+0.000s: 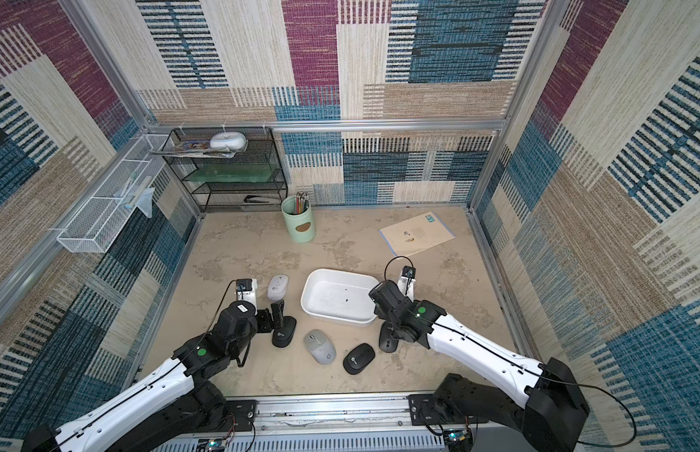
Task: Take out the mouse from the storage box
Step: Reset both arms
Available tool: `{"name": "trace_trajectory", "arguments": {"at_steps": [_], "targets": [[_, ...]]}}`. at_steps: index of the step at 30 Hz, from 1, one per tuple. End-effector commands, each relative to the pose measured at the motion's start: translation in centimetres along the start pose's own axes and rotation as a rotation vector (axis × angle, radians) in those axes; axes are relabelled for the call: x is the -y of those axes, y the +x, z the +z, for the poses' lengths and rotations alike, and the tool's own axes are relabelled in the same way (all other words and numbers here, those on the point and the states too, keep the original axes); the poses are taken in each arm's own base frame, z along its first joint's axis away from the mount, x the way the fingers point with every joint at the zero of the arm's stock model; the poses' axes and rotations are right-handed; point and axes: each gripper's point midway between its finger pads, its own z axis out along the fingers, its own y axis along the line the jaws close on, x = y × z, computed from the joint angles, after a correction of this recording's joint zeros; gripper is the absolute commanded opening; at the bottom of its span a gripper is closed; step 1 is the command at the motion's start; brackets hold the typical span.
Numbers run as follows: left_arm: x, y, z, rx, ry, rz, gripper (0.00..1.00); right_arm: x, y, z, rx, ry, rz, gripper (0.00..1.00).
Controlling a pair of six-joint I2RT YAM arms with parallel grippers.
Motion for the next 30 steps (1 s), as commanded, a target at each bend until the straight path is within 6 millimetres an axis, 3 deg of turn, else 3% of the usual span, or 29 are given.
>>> {"name": "trace_trajectory", "arguments": {"at_steps": [1, 7, 8, 9, 16, 19, 21, 25, 30], "targets": [[0.0, -0.7, 0.0, 0.031, -0.002, 0.003, 1.00, -1.8, -3.7, 0.1, 0.142, -0.042, -0.074, 0.82], [-0.7, -1.8, -0.4, 0.071, -0.049, -0.012, 1.00, -3.3, -7.4, 1.5, 0.280, -0.080, -0.099, 0.89], [-1.1, -2.2, -0.5, 0.090, -0.072, -0.027, 1.00, -3.1, -7.9, 1.9, 0.303, -0.070, -0.113, 0.98], [-1.4, -2.5, -0.4, 0.113, -0.092, -0.040, 1.00, -2.9, -8.5, 2.2, 0.342, -0.054, -0.127, 1.00], [-0.8, -6.7, 1.5, 0.273, -0.132, 0.014, 1.00, -1.2, -12.6, 4.3, 0.521, -0.008, -0.185, 1.00], [-3.0, -8.9, 2.4, 0.302, -0.266, 0.039, 1.00, 0.4, -13.8, 6.1, 0.519, 0.051, -0.192, 1.00], [-5.9, -9.7, 3.2, 0.312, -0.385, 0.051, 1.00, 1.8, -14.1, 7.0, 0.539, 0.088, -0.201, 1.00], [-11.9, -8.6, 4.4, 0.243, -0.543, -0.015, 1.00, 4.1, -14.2, 8.1, 0.566, 0.148, -0.242, 0.99], [-12.7, -9.0, 5.6, 0.267, -0.497, 0.065, 1.00, 7.5, -13.5, 9.0, 0.570, 0.193, -0.234, 0.99]]}}
